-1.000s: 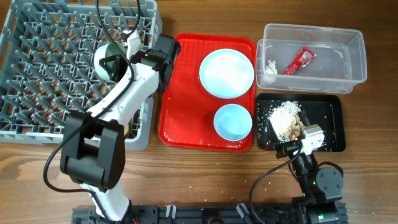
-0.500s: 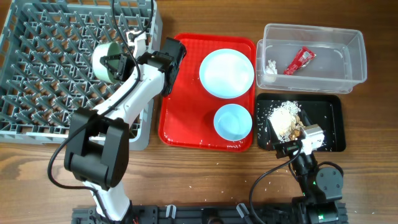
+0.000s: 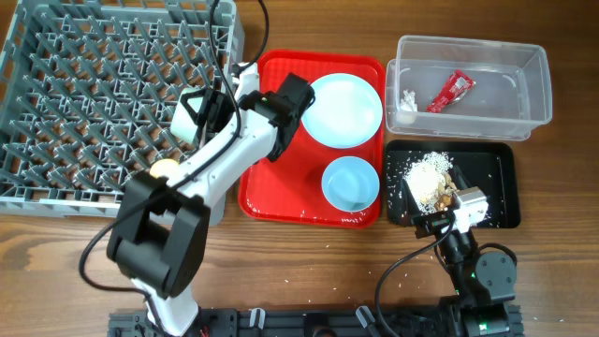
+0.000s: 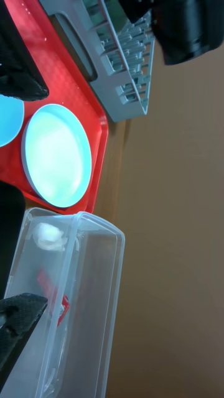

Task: Sort waste into correct bins and load items into the dishwasher rack
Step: 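Move the left gripper to the second light-blue bowl and grasp it, then carry the second bowl into the dish rack and release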

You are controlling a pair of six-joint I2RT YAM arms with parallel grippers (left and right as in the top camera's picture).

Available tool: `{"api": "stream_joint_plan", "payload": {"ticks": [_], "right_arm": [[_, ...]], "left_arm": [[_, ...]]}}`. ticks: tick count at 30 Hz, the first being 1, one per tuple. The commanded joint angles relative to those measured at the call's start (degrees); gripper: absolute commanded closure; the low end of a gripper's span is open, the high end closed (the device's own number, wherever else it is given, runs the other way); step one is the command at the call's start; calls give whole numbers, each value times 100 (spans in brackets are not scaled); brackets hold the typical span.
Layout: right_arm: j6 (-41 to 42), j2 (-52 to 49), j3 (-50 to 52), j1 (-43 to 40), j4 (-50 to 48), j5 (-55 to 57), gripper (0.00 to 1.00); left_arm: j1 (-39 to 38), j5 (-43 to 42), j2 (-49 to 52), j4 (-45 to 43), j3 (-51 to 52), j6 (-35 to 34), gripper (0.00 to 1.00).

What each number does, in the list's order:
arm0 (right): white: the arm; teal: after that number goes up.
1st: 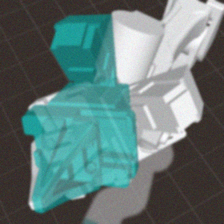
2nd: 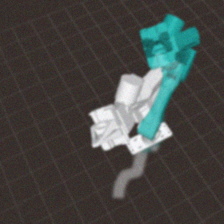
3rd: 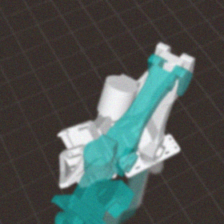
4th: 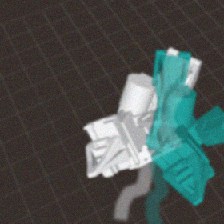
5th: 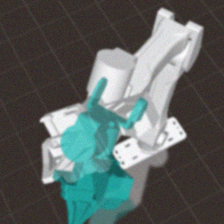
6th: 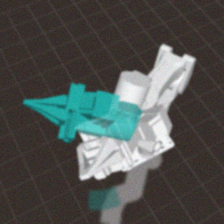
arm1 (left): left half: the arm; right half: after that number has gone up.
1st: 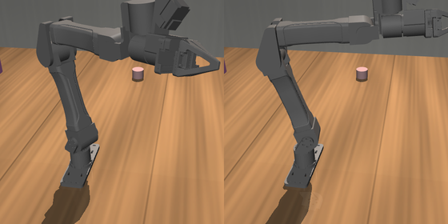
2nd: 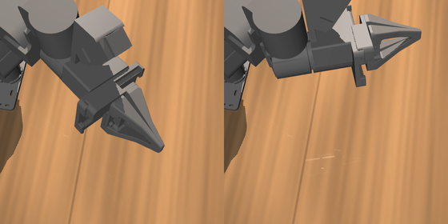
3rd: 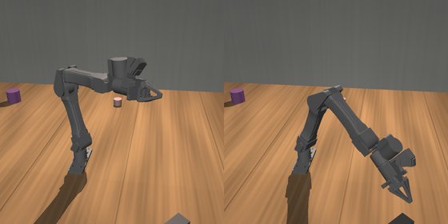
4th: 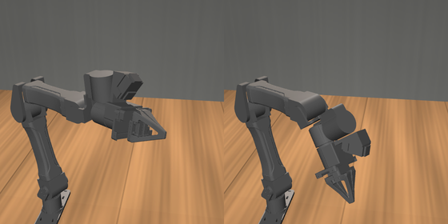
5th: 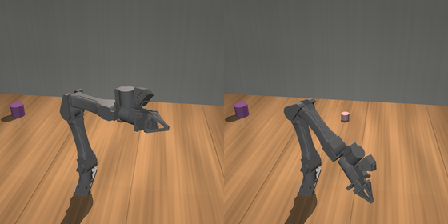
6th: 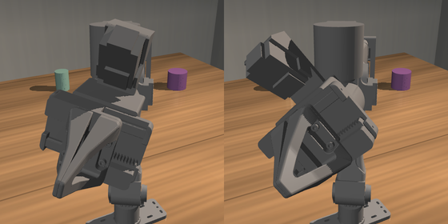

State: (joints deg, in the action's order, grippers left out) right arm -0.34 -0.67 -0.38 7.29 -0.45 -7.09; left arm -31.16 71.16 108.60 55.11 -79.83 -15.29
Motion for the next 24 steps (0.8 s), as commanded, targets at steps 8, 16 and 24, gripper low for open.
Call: {"api": "stream_joint_plan", "payload": {"ticks": [8, 16, 24], "right_arm": [[-76, 39, 9, -24, -17, -61, 0], [-79, 39, 9, -24, -17, -61, 0], [-79, 39, 9, -24, -17, -61, 0]], "left_arm": [[-166, -8262, -990, -463, -81, -667, 35], [-1261, -7954, 247, -1274, 302, -1703, 49], [-1169, -7949, 72, -1117, 98, -1989, 46]]}}
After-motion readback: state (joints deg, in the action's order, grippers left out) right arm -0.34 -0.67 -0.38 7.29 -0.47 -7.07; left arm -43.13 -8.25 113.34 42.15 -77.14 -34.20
